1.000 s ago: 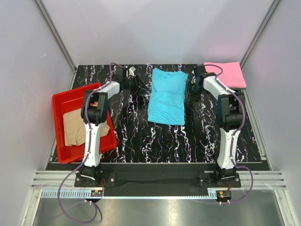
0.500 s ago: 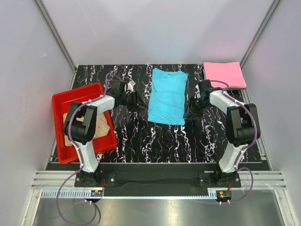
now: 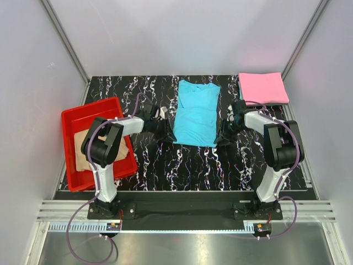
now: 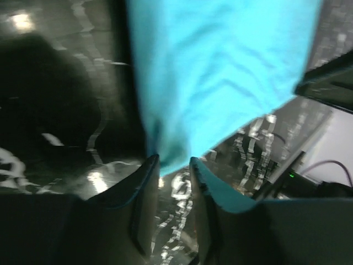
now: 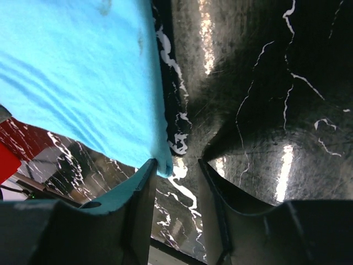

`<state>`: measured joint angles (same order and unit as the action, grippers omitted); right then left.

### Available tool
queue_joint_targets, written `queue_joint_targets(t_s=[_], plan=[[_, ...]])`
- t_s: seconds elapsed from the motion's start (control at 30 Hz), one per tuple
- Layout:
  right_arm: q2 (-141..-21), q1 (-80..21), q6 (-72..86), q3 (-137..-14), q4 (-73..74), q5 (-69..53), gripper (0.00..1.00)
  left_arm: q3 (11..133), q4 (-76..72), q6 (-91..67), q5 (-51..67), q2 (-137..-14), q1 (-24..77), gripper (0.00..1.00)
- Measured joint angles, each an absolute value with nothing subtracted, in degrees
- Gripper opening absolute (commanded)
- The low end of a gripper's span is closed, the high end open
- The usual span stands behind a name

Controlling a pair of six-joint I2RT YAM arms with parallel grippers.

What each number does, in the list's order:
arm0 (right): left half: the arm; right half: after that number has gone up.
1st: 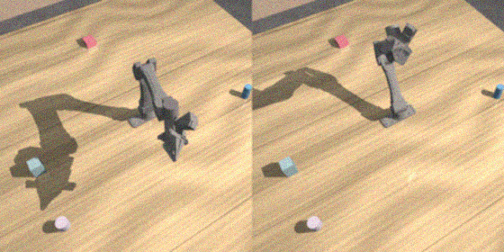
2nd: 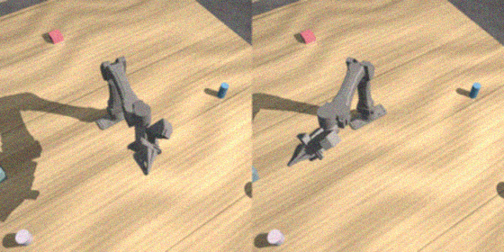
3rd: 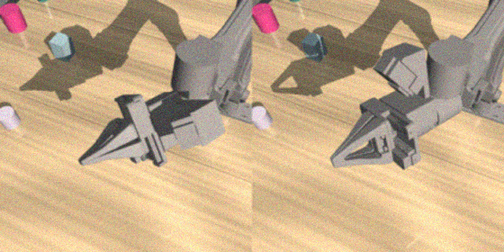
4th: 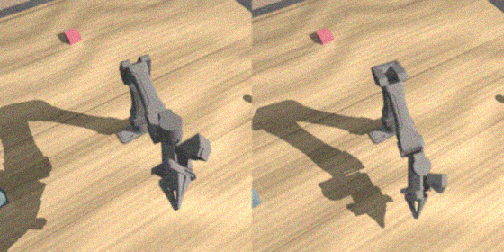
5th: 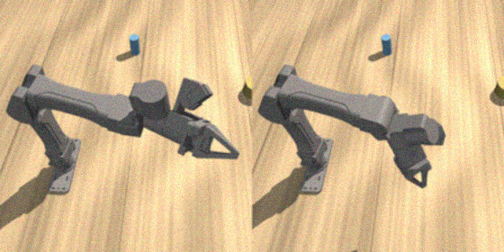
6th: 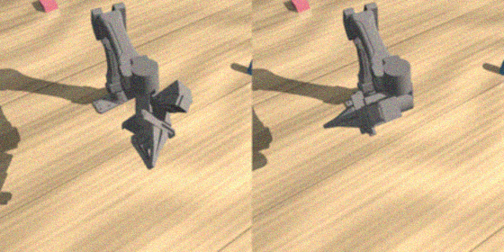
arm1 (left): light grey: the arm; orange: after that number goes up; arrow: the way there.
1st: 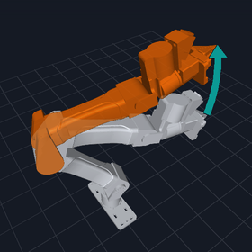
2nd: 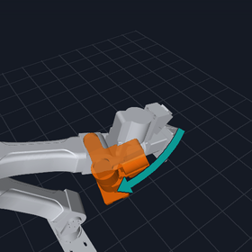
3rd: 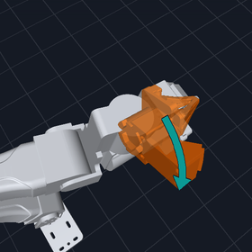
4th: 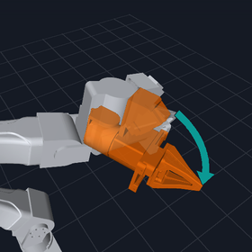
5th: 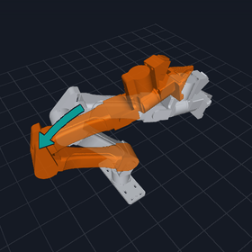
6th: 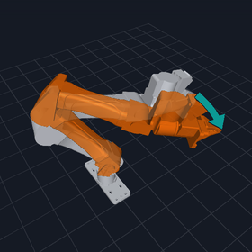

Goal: Fold and stack the t-shirts
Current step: Fold the tshirt

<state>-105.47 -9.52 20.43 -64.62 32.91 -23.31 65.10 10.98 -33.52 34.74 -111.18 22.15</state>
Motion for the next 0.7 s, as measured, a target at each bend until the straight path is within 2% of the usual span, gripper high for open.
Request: queue_joint_targets(t_s=[0.13, 0.37, 0.7], plan=[[-106.8, -9.5, 20.6, -64.6, 32.6, -23.2, 0.39, 66.0, 14.3, -33.0, 31.5, -112.2, 22.3, 0.27], [-107.2, -9.5, 20.6, -64.7, 32.7, -23.2, 0.34, 68.6, 18.7, -32.8, 25.9, -112.1, 23.7, 0.28], [-107.2, -9.5, 20.6, -64.8, 32.9, -23.1, 0.34, 69.0, 24.4, -33.8, 20.1, -109.5, 23.9, 0.32]])
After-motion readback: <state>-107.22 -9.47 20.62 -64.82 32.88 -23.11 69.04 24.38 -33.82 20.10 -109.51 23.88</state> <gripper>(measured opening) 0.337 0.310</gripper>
